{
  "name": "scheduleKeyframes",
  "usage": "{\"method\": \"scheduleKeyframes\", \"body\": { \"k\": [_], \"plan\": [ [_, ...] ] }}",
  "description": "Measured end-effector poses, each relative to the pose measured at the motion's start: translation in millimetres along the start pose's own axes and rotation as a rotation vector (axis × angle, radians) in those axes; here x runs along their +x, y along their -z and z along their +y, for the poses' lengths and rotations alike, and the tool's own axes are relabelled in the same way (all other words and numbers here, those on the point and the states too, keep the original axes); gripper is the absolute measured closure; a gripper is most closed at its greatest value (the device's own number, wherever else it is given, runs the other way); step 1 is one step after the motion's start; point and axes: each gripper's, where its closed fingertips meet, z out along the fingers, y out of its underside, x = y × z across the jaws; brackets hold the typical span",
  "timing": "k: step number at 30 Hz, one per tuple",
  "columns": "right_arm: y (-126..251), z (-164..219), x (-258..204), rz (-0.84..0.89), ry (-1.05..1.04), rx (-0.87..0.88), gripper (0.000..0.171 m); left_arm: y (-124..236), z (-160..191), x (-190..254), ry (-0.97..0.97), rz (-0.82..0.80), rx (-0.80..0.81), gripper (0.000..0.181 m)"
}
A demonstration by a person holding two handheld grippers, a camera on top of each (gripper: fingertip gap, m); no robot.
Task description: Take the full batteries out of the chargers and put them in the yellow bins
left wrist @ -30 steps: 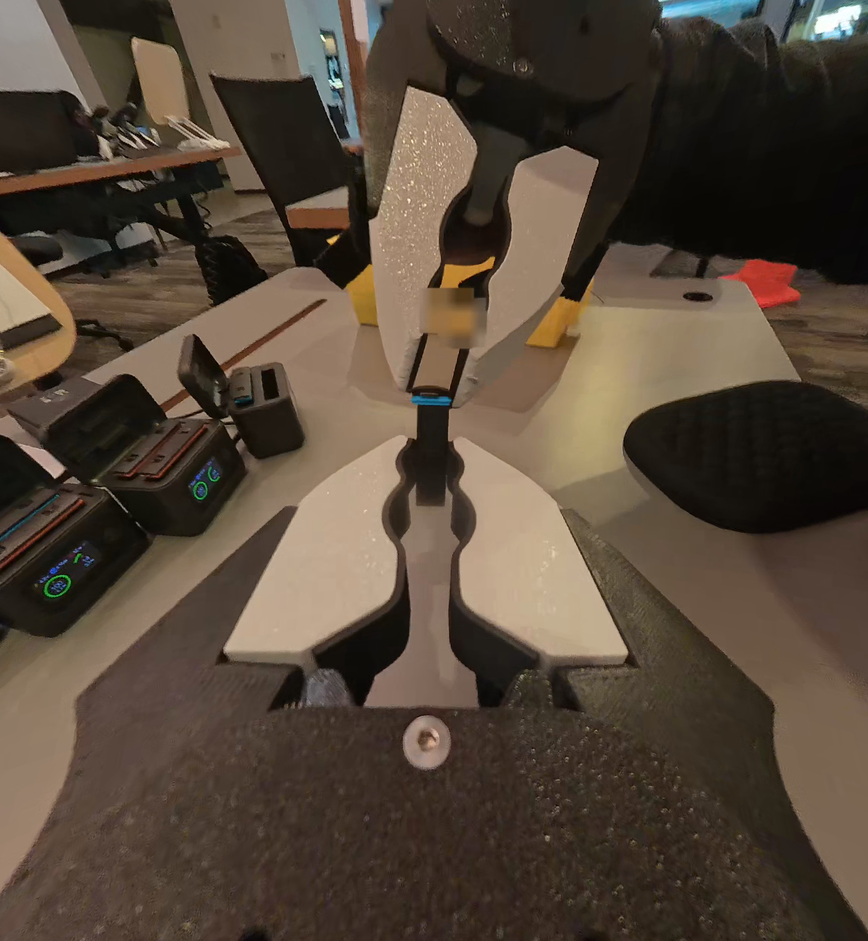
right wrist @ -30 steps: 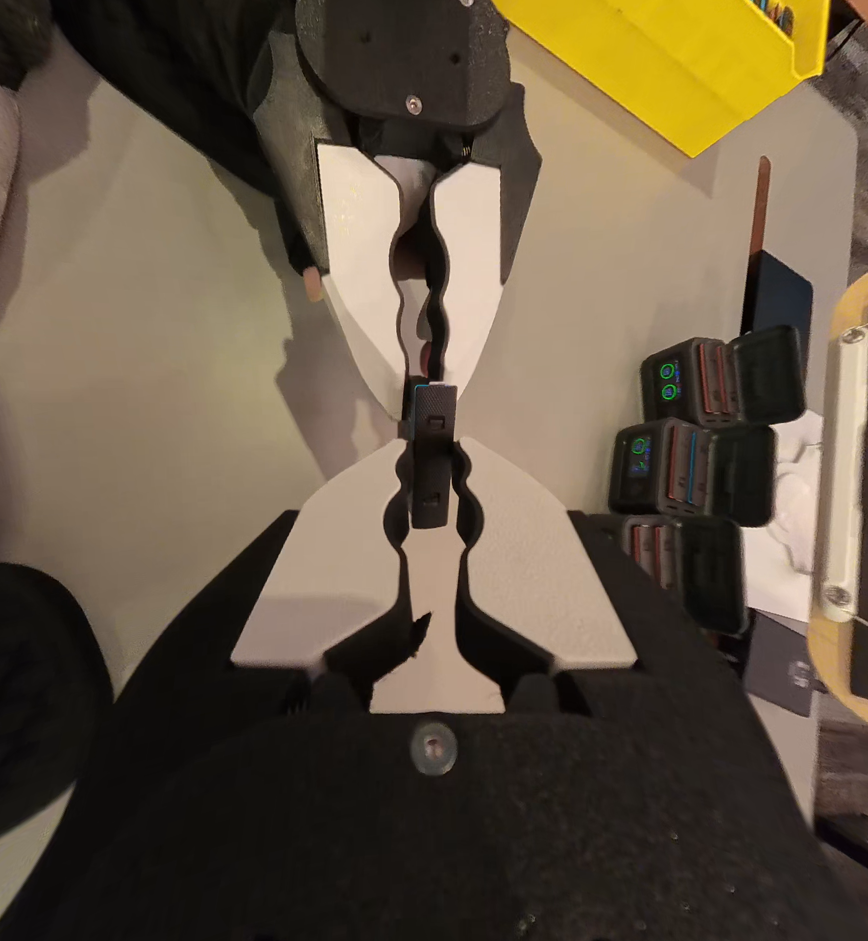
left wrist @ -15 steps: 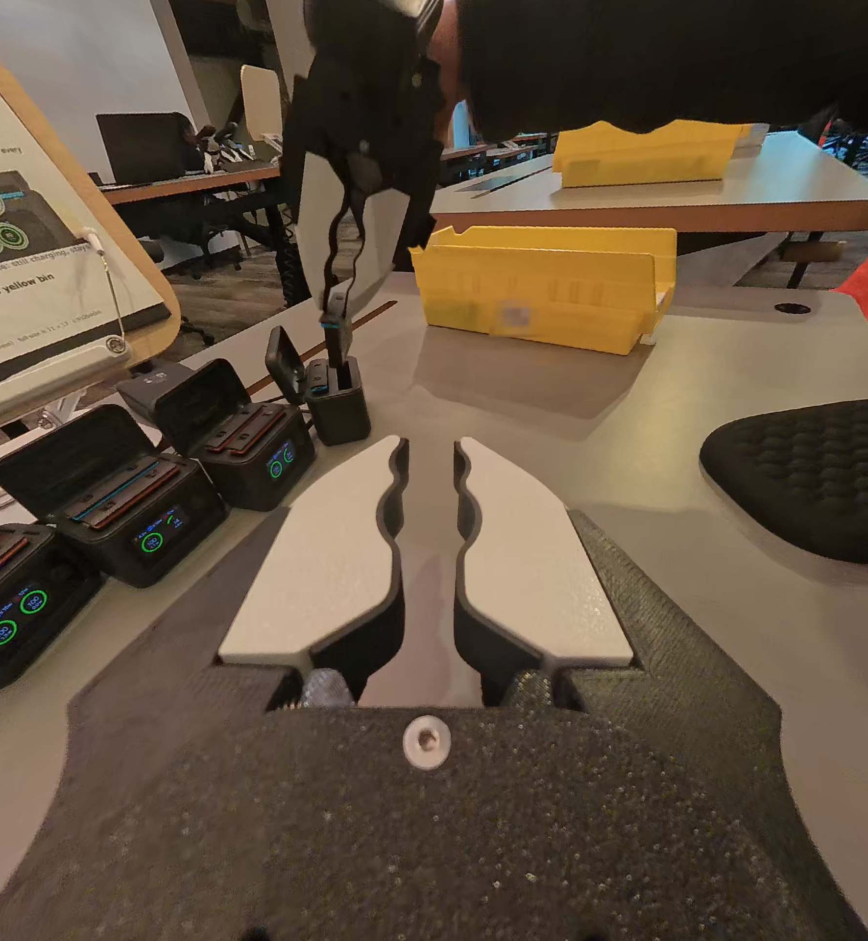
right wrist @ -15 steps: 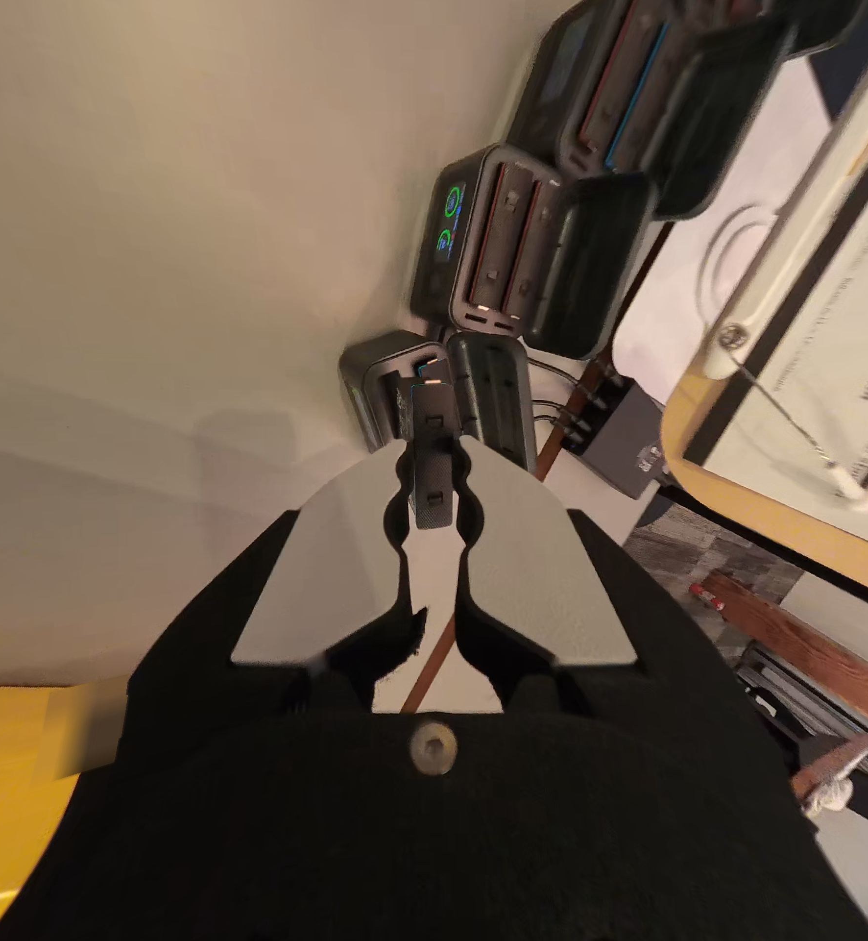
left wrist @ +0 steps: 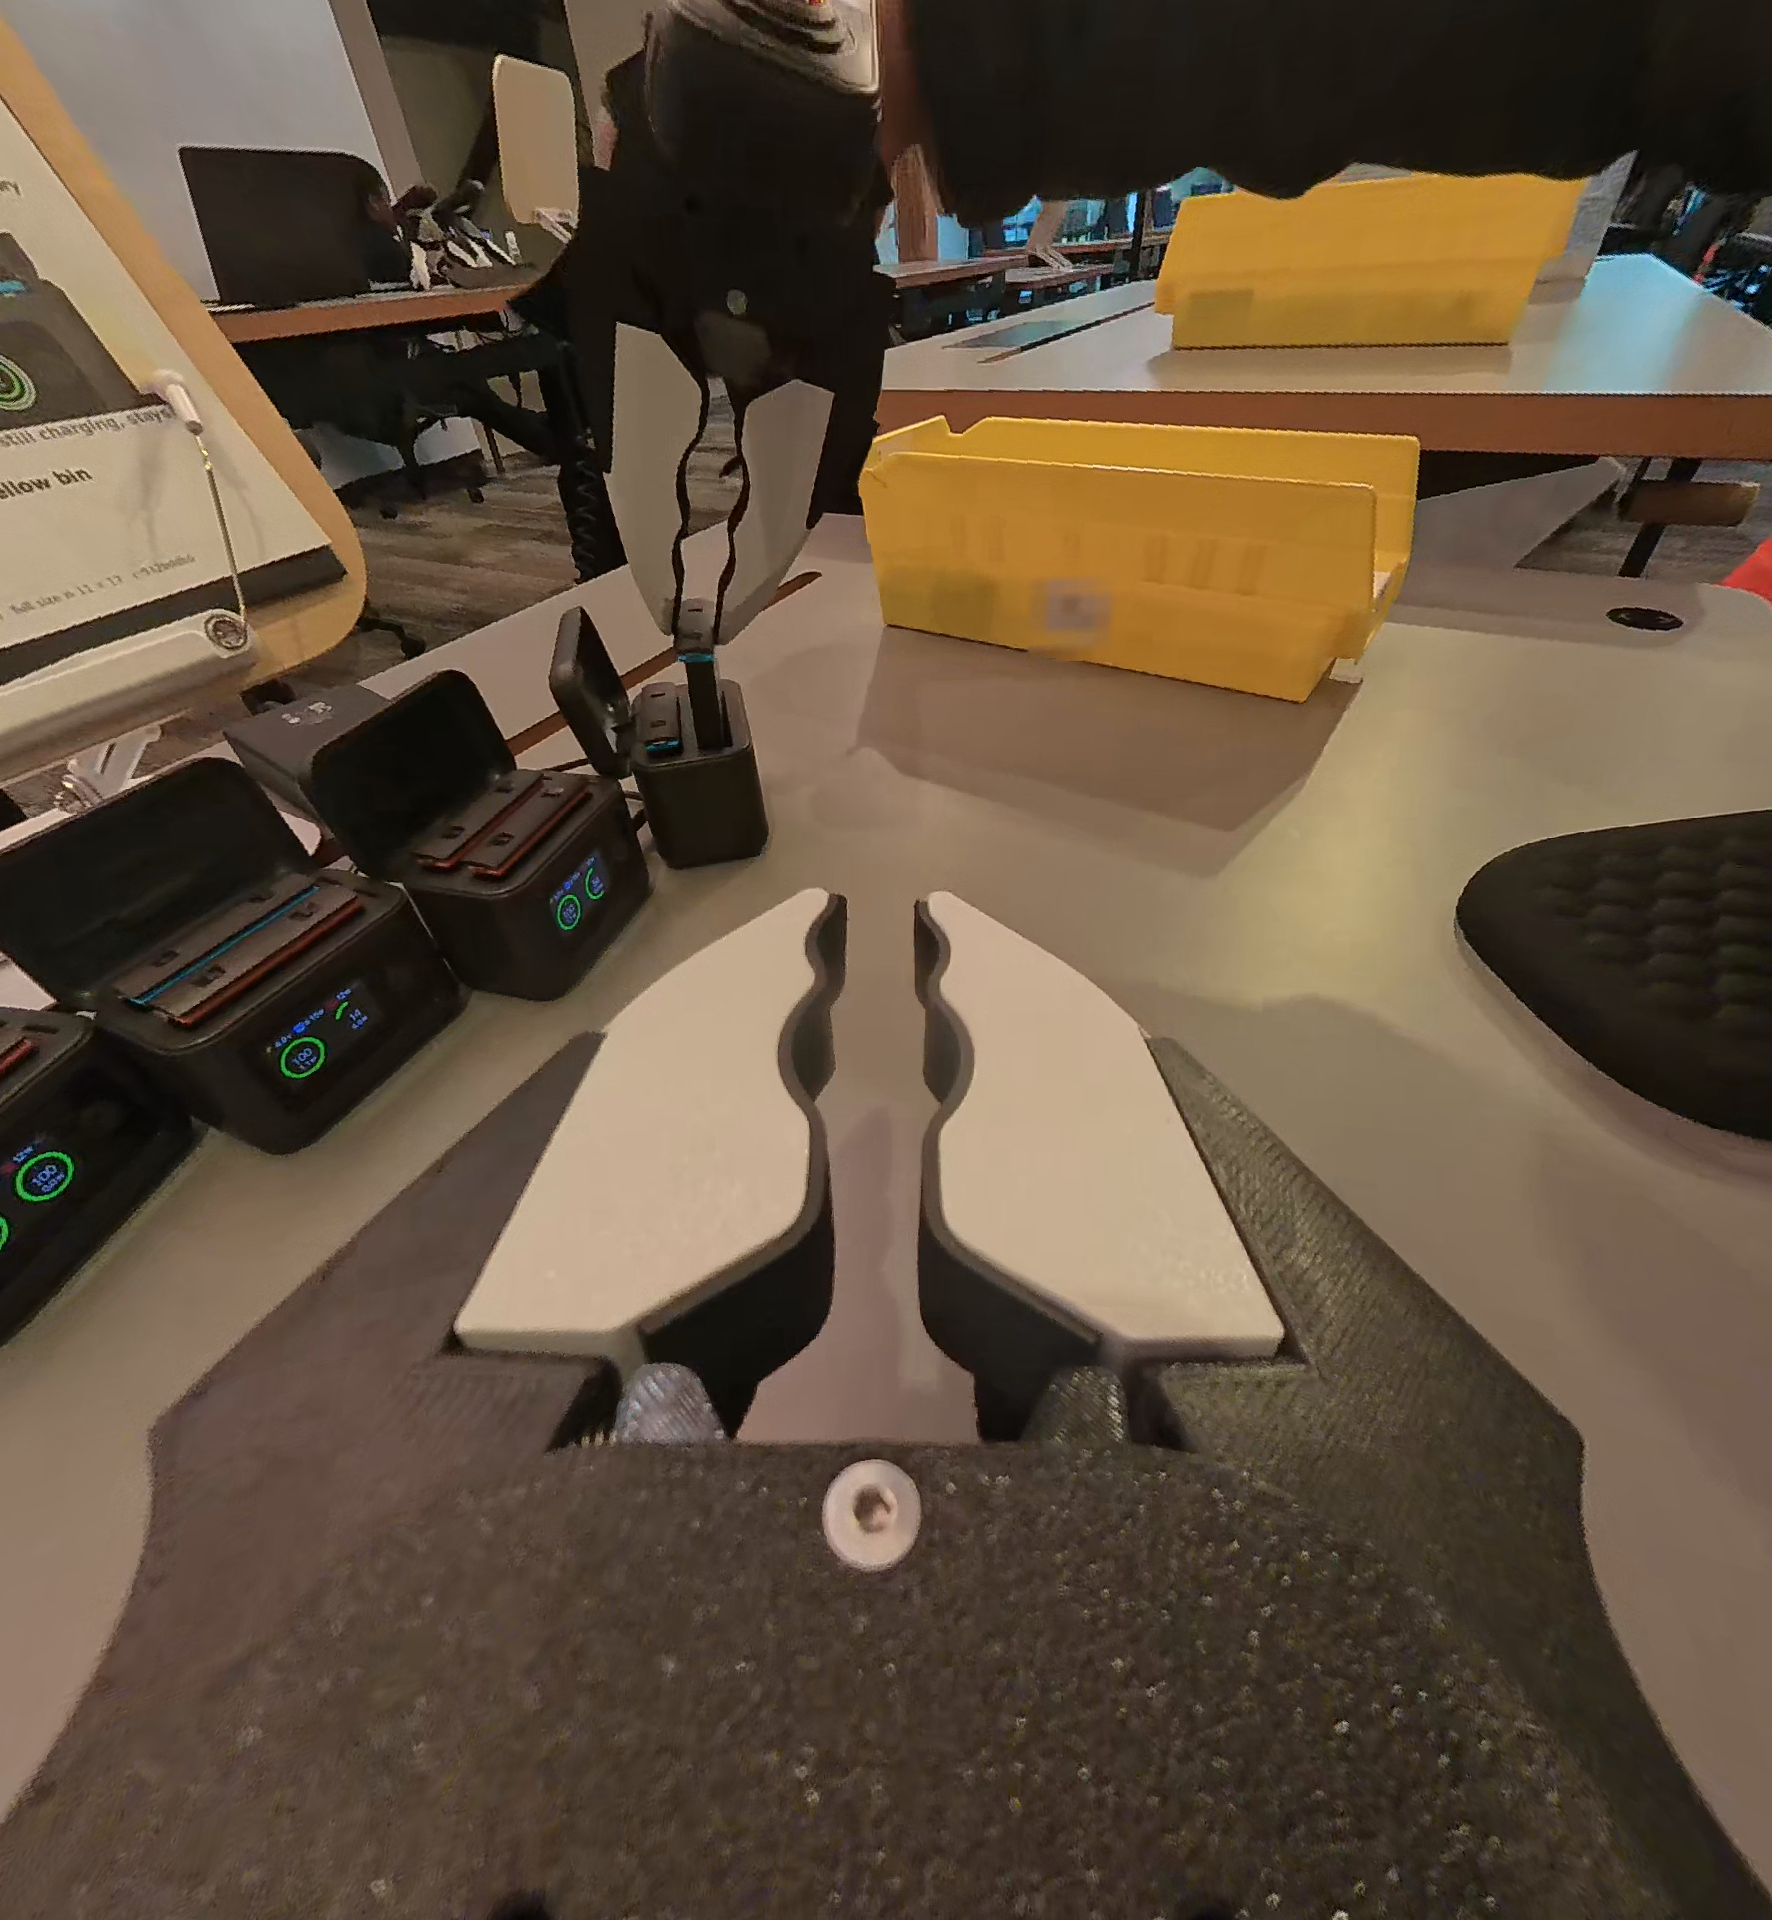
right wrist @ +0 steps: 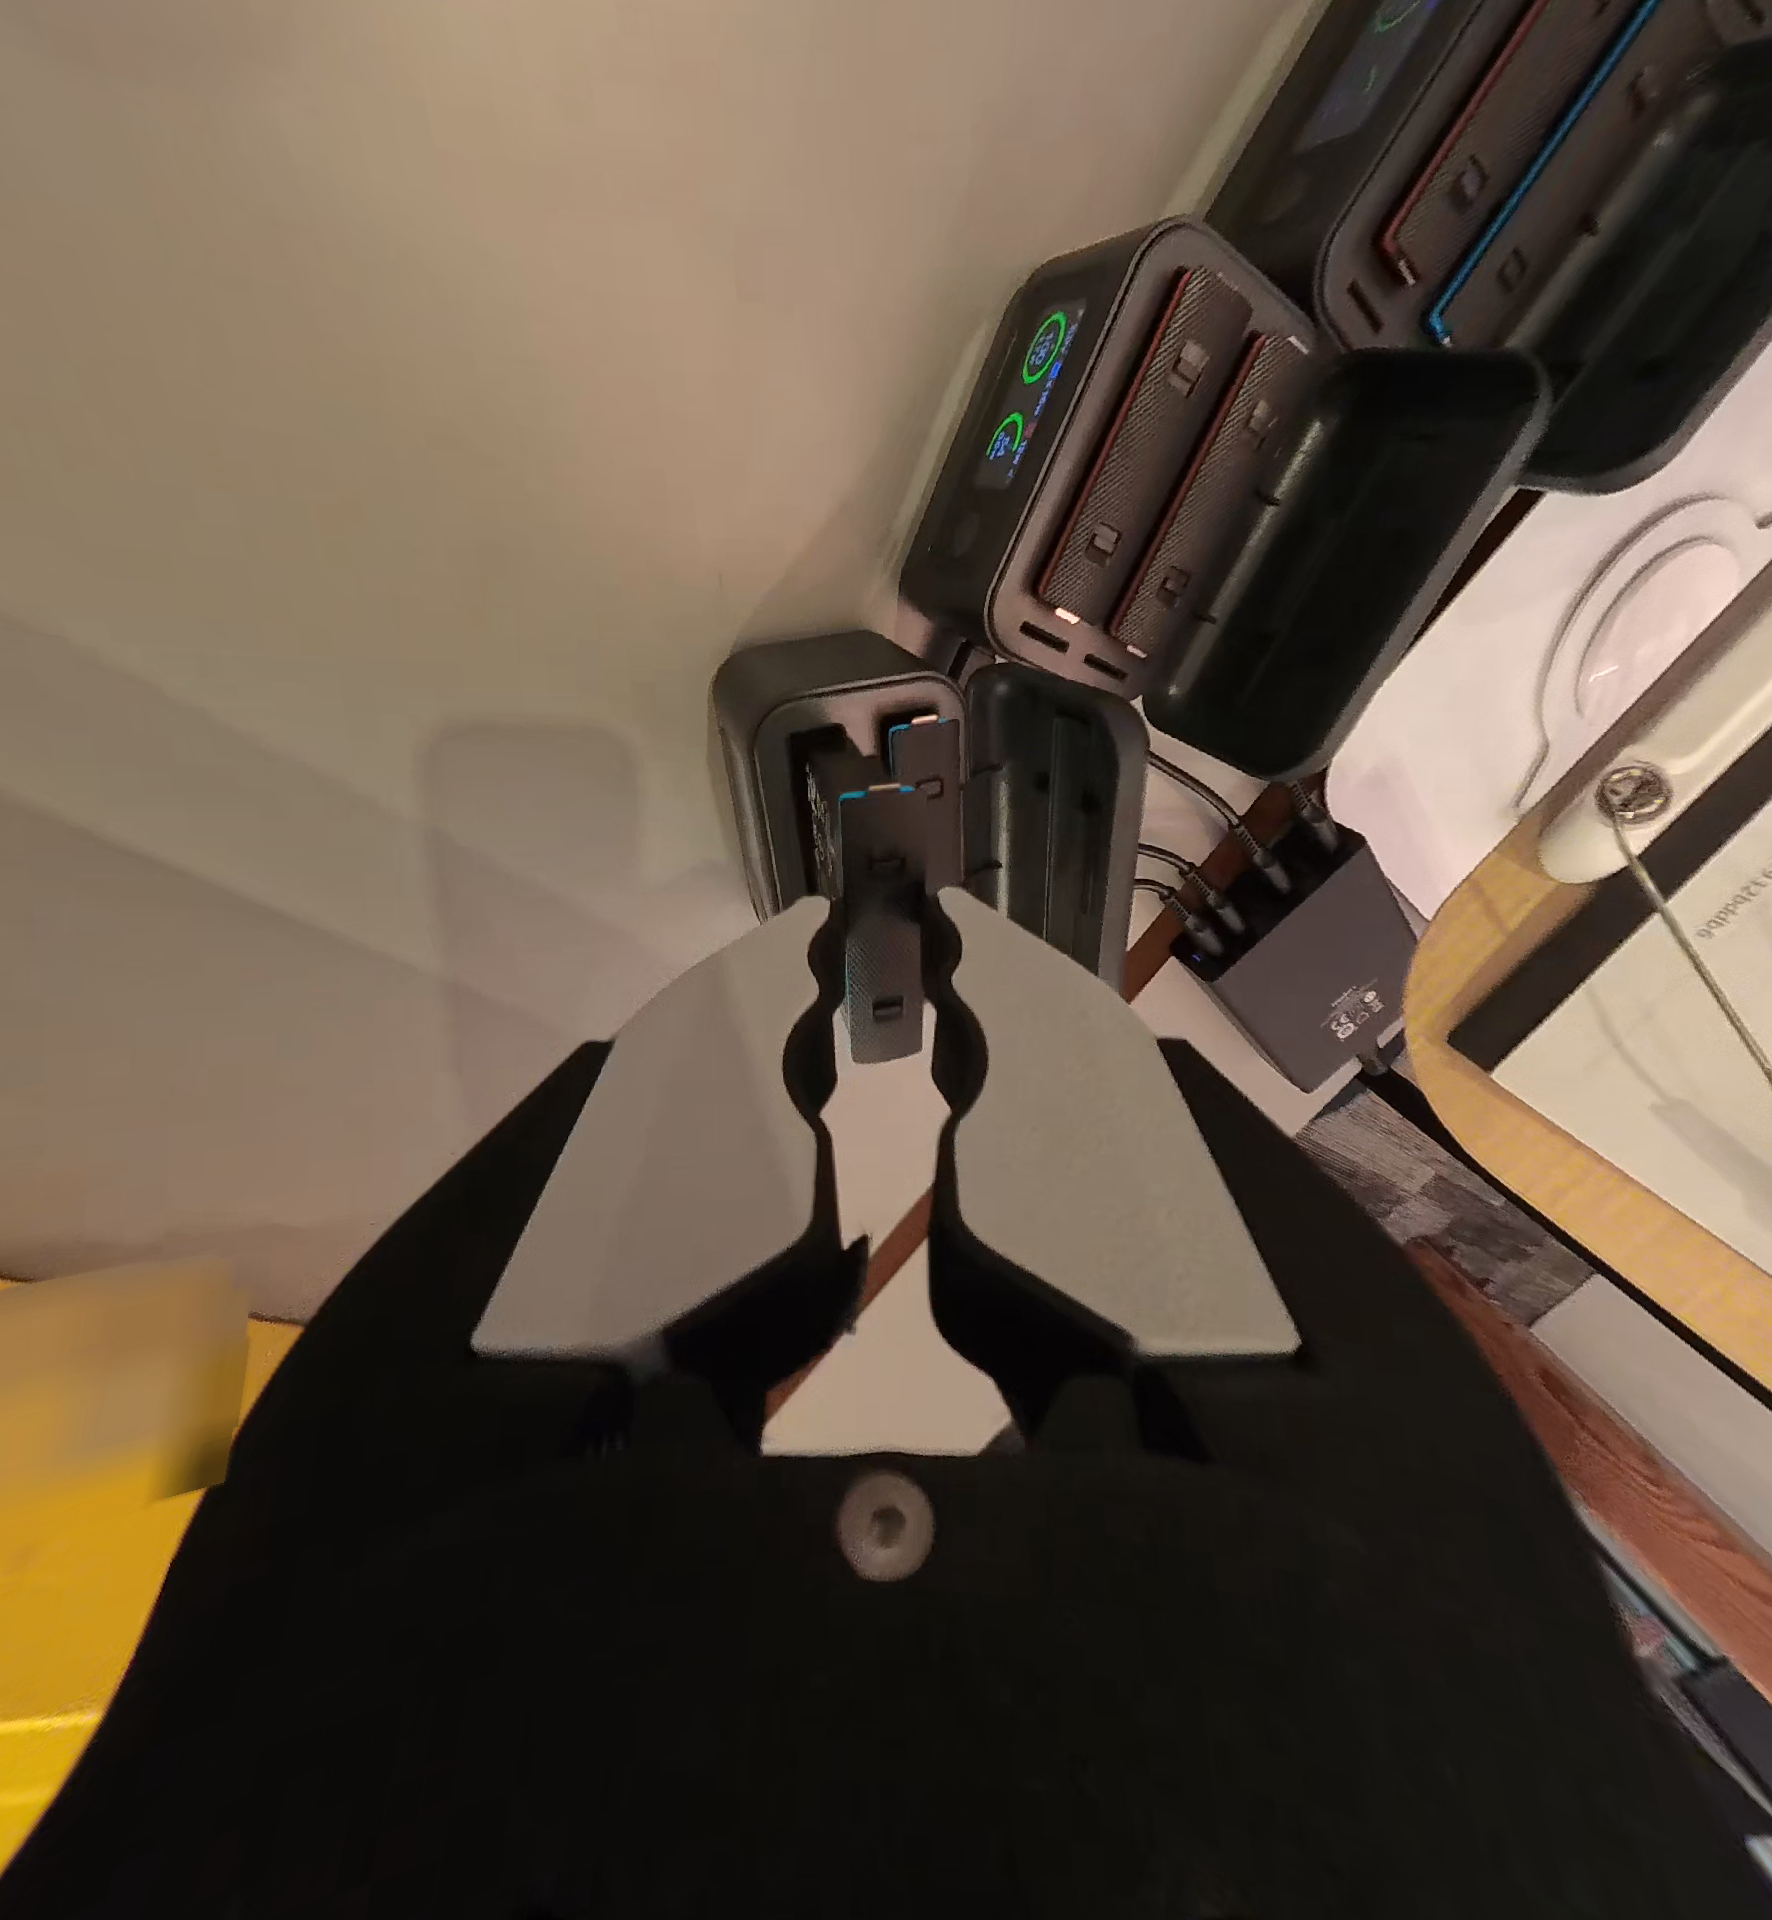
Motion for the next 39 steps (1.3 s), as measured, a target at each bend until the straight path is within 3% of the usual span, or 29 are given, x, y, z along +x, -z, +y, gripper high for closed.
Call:
{"method": "scheduleKeyframes", "body": {
  "k": [10, 17, 23, 26, 30, 39],
  "plan": [
    [-15.9, 1.1, -7.0, -0.061, 0.108, -0.072, 0.157, -0.4, 1.9, -1.8, 0.006, -0.004, -0.004, 0.170],
    [-25.0, 3.6, -10.3, -0.073, 0.076, -0.095, 0.157, -0.1, 2.6, -2.2, 0.005, -0.005, -0.007, 0.170],
    [-14.0, -1.0, -6.5, -0.062, -0.130, -0.021, 0.151, 0.1, 3.5, -1.4, 0.003, -0.001, -0.012, 0.170],
    [-9.0, -3.8, 1.9, 0.003, -0.343, 0.079, 0.171, 0.5, 3.0, -0.4, 0.001, 0.001, -0.011, 0.171],
    [-18.6, -1.2, -4.1, 0.017, -0.566, 0.160, 0.171, 1.0, 2.2, 1.7, -0.002, 0.005, -0.010, 0.171],
    [-24.3, 4.2, -8.7, 0.062, -0.622, 0.164, 0.171, -0.7, 5.0, 4.2, -0.007, 0.009, -0.022, 0.172]
  ]
}}
